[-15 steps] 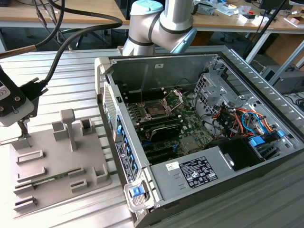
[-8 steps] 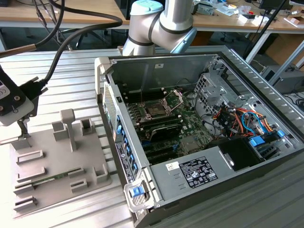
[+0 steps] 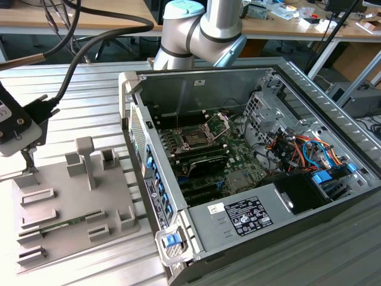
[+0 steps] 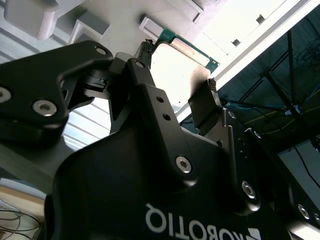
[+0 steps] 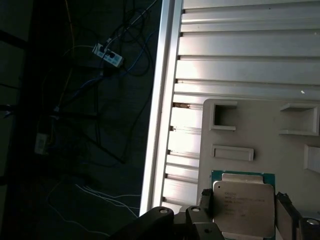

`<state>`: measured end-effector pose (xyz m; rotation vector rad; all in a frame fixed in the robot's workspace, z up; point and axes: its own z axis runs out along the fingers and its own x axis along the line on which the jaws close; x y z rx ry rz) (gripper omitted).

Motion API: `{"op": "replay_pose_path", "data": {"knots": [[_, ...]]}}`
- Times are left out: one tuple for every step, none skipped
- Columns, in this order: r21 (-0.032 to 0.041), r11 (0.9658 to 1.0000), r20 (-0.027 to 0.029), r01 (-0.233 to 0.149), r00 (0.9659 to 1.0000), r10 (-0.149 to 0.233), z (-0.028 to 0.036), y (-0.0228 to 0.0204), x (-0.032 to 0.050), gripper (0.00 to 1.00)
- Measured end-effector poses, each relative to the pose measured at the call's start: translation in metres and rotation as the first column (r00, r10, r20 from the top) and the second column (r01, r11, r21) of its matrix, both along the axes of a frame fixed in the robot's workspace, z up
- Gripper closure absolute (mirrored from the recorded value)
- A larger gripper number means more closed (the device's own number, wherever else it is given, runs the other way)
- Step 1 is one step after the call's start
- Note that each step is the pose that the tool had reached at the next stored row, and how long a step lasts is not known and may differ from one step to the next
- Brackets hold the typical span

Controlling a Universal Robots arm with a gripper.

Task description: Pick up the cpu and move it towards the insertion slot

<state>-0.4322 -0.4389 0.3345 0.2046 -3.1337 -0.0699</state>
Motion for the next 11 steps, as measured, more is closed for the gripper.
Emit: {"op": "replay_pose_path", "data": {"knots": [[0.0000,1.0000,0.0000,0.000,1.0000,0.000,0.0003,0.0000,0.0000,0.45],[0.0001,1.0000,0.0000,0.000,1.0000,0.000,0.0006,0.0000,0.0000,0.45],[0.0000,1.0000,0.0000,0.000,1.0000,0.000,0.0008,0.0000,0.0000,0.45],[0.0000,1.0000,0.0000,0.000,1.0000,0.000,0.0009,0.0000,0.0000,0.45],[0.0000,1.0000,0.0001,0.000,1.0000,0.000,0.0011,0.0000,0.0000,0.45],[0.0000,1.0000,0.0000,0.000,1.0000,0.000,0.0012,0.0000,0.0000,0.45],[0.0000,1.0000,-0.0001,0.000,1.0000,0.000,0.0015,0.0000,0.0000,0.45],[0.0000,1.0000,0.0000,0.000,1.0000,0.000,0.0016,0.0000,0.0000,0.45],[0.0000,1.0000,0.0000,0.000,1.0000,0.000,0.0018,0.0000,0.0000,0.45],[0.0000,1.0000,0.0000,0.000,1.0000,0.000,0.0020,0.0000,0.0000,0.45],[0.0000,1.0000,0.0000,0.000,1.0000,0.000,0.0021,0.0000,0.0000,0.45]]}}
